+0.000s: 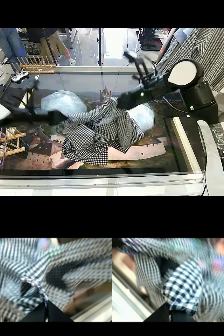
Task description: Fold the clothes and pants, and hang the long-sleeved shirts on hangers.
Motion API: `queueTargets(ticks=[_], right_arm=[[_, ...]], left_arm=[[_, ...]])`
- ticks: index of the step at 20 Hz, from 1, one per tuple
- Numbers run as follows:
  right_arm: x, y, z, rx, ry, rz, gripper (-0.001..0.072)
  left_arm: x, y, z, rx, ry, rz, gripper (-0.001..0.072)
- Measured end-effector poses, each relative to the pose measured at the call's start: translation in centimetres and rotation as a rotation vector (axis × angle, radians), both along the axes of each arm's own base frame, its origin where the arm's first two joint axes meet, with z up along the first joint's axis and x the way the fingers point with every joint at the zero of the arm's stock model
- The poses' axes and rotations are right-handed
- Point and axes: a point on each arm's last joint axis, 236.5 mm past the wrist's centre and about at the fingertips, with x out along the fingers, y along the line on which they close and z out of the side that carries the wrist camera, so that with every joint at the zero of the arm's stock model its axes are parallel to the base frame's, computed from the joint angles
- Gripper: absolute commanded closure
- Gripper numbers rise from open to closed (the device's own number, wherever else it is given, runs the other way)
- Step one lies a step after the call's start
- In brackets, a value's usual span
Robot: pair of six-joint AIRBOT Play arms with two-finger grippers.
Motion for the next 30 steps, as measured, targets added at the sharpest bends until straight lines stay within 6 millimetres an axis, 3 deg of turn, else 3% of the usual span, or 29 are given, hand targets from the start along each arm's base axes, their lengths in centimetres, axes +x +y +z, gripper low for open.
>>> queueTargets(ticks=[2, 3, 6, 8, 10, 12, 16, 18, 19, 20, 21, 23, 24, 26, 28, 30], right_arm=[[-2.4, -1.4, -2.0, -0.077, 0.082, 0.041, 0.0691], [-3.4, -2.0, -2.9, -0.109, 0.119, 0.052, 0.0691], [-5.6, -3.3, -4.3, -0.154, 0.176, 0.071, 0.0691], [-6.3, -3.5, -4.0, -0.15, 0.172, 0.074, 0.0691], [-7.1, -3.5, -3.1, -0.128, 0.152, 0.078, 0.0691], [-7.6, -3.5, -1.9, -0.1, 0.116, 0.078, 0.0691], [-8.1, -3.3, -0.1, -0.059, 0.059, 0.071, 0.0691], [-8.0, -3.3, 0.2, -0.05, 0.043, 0.066, 0.0691], [-8.0, -3.2, 0.3, -0.046, 0.04, 0.065, 0.0691], [-8.0, -3.2, 0.4, -0.041, 0.034, 0.064, 0.0691], [-8.0, -3.2, 0.5, -0.04, 0.032, 0.063, 0.0691], [-7.8, -3.1, 0.6, -0.034, 0.021, 0.058, 0.0691], [-7.6, -3.2, 0.7, -0.038, 0.013, 0.052, 0.0691], [-6.3, -3.6, 1.0, -0.046, -0.037, 0.019, 0.0693], [-3.1, -3.8, 2.6, -0.033, -0.175, -0.043, 0.0693], [0.6, -3.1, 6.1, 0.044, -0.366, -0.102, 0.0693]], left_arm=[[-1.3, -0.6, -2.8, 0.023, 0.026, -0.053, 0.0183], [-1.5, -0.7, -3.3, 0.04, 0.01, -0.079, 0.0086], [0.6, -0.5, -1.6, 0.087, -0.136, -0.113, 0.0077], [2.7, -0.8, 0.7, 0.12, -0.244, -0.157, 0.0057], [4.1, -2.4, 1.6, 0.158, -0.316, -0.281, 0.0045], [4.4, -5.1, 0.6, 0.19, -0.358, -0.447, 0.0], [3.5, -11.4, -3.5, 0.259, -0.437, -0.766, 0.0], [2.9, -13.7, -5.7, 0.315, -0.464, -0.873, 0.0021], [2.7, -14.6, -6.7, 0.34, -0.471, -0.908, 0.0159], [2.7, -15.4, -7.7, 0.366, -0.479, -0.93, 0.0617], [3.0, -16.0, -8.4, 0.387, -0.491, -0.936, 0.069], [4.4, -16.7, -8.4, 0.418, -0.535, -0.903, 0.0693], [5.9, -16.3, -7.3, 0.439, -0.578, -0.858, 0.0693], [9.4, -14.7, -2.3, 0.468, -0.696, -0.744, 0.0693], [13.2, -11.5, 5.8, 0.496, -0.844, -0.576, 0.0693], [15.1, -7.4, 15.0, 0.494, -0.97, -0.389, 0.0692]])
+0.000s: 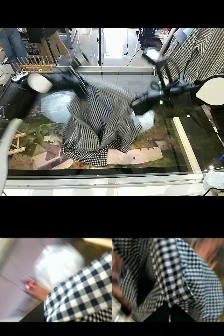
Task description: Fold the clothes and pants, and hang the long-sleeved shirts on hangers.
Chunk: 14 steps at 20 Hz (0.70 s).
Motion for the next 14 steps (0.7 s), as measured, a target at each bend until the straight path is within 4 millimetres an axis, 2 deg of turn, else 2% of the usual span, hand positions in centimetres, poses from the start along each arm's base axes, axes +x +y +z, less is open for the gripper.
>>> queueTargets(ticks=[1, 2, 3, 4, 6, 7, 8, 9, 11, 12, 14], right_arm=[[1.6, 0.6, 2.3, 0.057, -0.092, -0.019, 0.0693], [2.8, 1.2, 4.5, 0.115, -0.17, -0.033, 0.0694], [3.9, 1.7, 6.4, 0.17, -0.235, -0.043, 0.0693], [4.8, 2.3, 7.8, 0.218, -0.277, -0.056, 0.0693], [6.3, 3.6, 8.3, 0.286, -0.285, -0.077, 0.0693], [6.8, 4.6, 8.0, 0.313, -0.268, -0.082, 0.0693], [7.4, 5.8, 7.2, 0.337, -0.241, -0.084, 0.0693], [7.7, 7.2, 6.2, 0.356, -0.205, -0.08, 0.0693], [8.4, 10.0, 3.4, 0.377, -0.12, -0.075, 0.0693], [8.6, 11.5, 1.7, 0.379, -0.075, -0.075, 0.0693], [8.7, 14.0, -1.5, 0.373, 0.006, -0.068, 0.0692]], left_arm=[[0.2, 1.9, 3.8, -0.047, -0.053, 0.047, 0.0692], [-0.1, 3.7, 6.8, -0.084, -0.085, 0.087, 0.0692], [-0.6, 5.2, 8.6, -0.112, -0.093, 0.119, 0.0692], [-1.0, 6.0, 9.2, -0.132, -0.075, 0.14, 0.0692], [-1.4, 7.1, 8.2, -0.166, 0.007, 0.182, 0.0687], [-1.4, 7.4, 7.1, -0.179, 0.056, 0.198, 0.0547], [-1.5, 7.5, 6.0, -0.192, 0.103, 0.211, 0.0192], [-1.7, 7.7, 4.8, -0.199, 0.152, 0.22, 0.0008], [-2.3, 8.7, 2.5, -0.197, 0.256, 0.254, 0.0112], [-2.6, 10.2, 1.2, -0.184, 0.313, 0.3, 0.0133], [-3.4, 17.0, -2.1, -0.105, 0.432, 0.521, 0.0132]])
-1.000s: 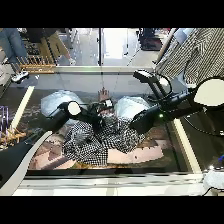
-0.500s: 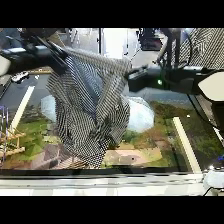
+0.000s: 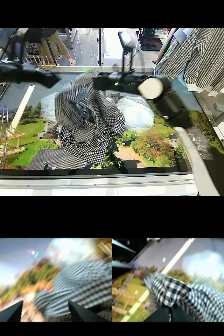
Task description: Fold the clothes and pants, and hang the long-sleeved shirts on hangers.
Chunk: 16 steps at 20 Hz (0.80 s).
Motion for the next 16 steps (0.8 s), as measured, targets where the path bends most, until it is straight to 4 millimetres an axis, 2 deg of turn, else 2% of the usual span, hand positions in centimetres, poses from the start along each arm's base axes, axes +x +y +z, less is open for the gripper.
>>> queueTargets(ticks=[2, 3, 5, 7, 9, 11, 13, 16], right_arm=[[-0.4, 1.9, -2.6, -0.018, 0.054, 0.026, 0.0692], [-0.6, 2.5, -3.3, -0.026, 0.063, 0.036, 0.0692], [-1.1, 3.4, -4.3, -0.045, 0.076, 0.055, 0.0691], [-1.3, 3.7, -4.8, -0.064, 0.068, 0.071, 0.0691], [-1.2, 3.7, -5.1, -0.084, 0.054, 0.077, 0.0691], [-1.0, 3.6, -5.2, -0.095, 0.044, 0.077, 0.069], [-0.7, 3.4, -5.2, -0.099, 0.032, 0.073, 0.069], [-0.4, 3.2, -5.1, -0.102, 0.022, 0.068, 0.069]], left_arm=[[-2.1, 9.2, -2.8, 0.084, 0.139, 0.251, 0.0132], [-3.9, 14.3, -4.0, 0.11, 0.2, 0.387, 0.0127], [-8.0, 22.9, -6.7, 0.104, 0.306, 0.623, 0.0127], [-12.0, 28.9, -9.8, 0.034, 0.372, 0.796, 0.0128], [-14.7, 32.3, -13.1, -0.054, 0.405, 0.894, 0.0127], [-16.1, 34.0, -16.5, -0.113, 0.426, 0.945, 0.0128], [-16.5, 34.9, -19.2, -0.145, 0.44, 0.965, 0.0128], [-15.4, 35.3, -22.3, -0.176, 0.443, 0.953, 0.0129]])
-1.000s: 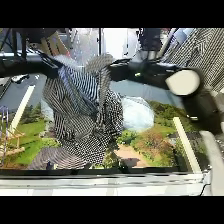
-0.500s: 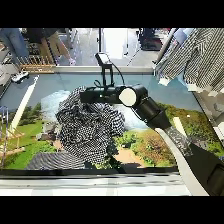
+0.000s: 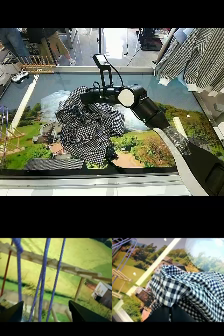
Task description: Fold the clothes and pants, and hang the long-sleeved shirts on hangers.
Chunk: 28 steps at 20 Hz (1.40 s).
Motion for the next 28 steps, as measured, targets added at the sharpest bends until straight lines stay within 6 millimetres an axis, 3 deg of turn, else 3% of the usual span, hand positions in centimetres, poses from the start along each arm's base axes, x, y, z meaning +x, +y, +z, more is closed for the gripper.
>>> queueTargets(ticks=[1, 4, 6, 10, 14, 17, 19, 21, 23, 25, 28], right_arm=[[0.0, 0.0, 0.0, 0.001, -0.002, -0.001, 0.069], [0.1, 0.0, 0.1, -0.001, -0.006, 0.001, 0.069], [0.1, 0.0, 0.1, -0.001, -0.006, 0.0, 0.069], [0.0, 0.0, -0.1, -0.005, -0.001, 0.003, 0.069], [-0.2, 0.0, -0.3, -0.01, 0.009, 0.007, 0.069], [-0.3, 0.1, -0.2, 0.0, 0.018, 0.008, 0.069], [-0.4, 0.1, -0.2, 0.001, 0.019, 0.009, 0.069], [0.1, -0.4, -0.1, -0.022, -0.006, 0.002, 0.0691], [1.2, -1.7, 0.8, -0.055, -0.057, -0.026, 0.0693], [2.9, -3.7, 2.4, -0.071, -0.108, -0.081, 0.0693], [5.6, -7.7, 3.5, -0.094, -0.121, -0.189, 0.0693]], left_arm=[[0.5, 0.1, -0.8, -0.004, -0.006, -0.003, 0.0139], [1.8, 0.0, -2.6, -0.022, -0.021, -0.009, 0.0397], [2.4, 0.0, -3.4, -0.03, -0.03, -0.007, 0.0693], [3.0, -0.1, -3.6, -0.039, -0.051, 0.0, 0.0687], [3.4, -0.3, -1.9, -0.021, -0.087, -0.001, 0.0689], [4.5, -0.8, 2.3, 0.013, -0.189, -0.02, 0.0688], [6.3, -2.2, 7.7, 0.04, -0.334, -0.077, 0.0689], [8.4, -5.9, 14.4, 0.051, -0.537, -0.218, 0.0689], [9.5, -12.5, 19.9, 0.01, -0.718, -0.468, 0.069], [9.2, -19.4, 22.3, -0.045, -0.807, -0.756, 0.0692], [7.1, -28.6, 23.6, -0.158, -0.881, -1.139, 0.0692]])
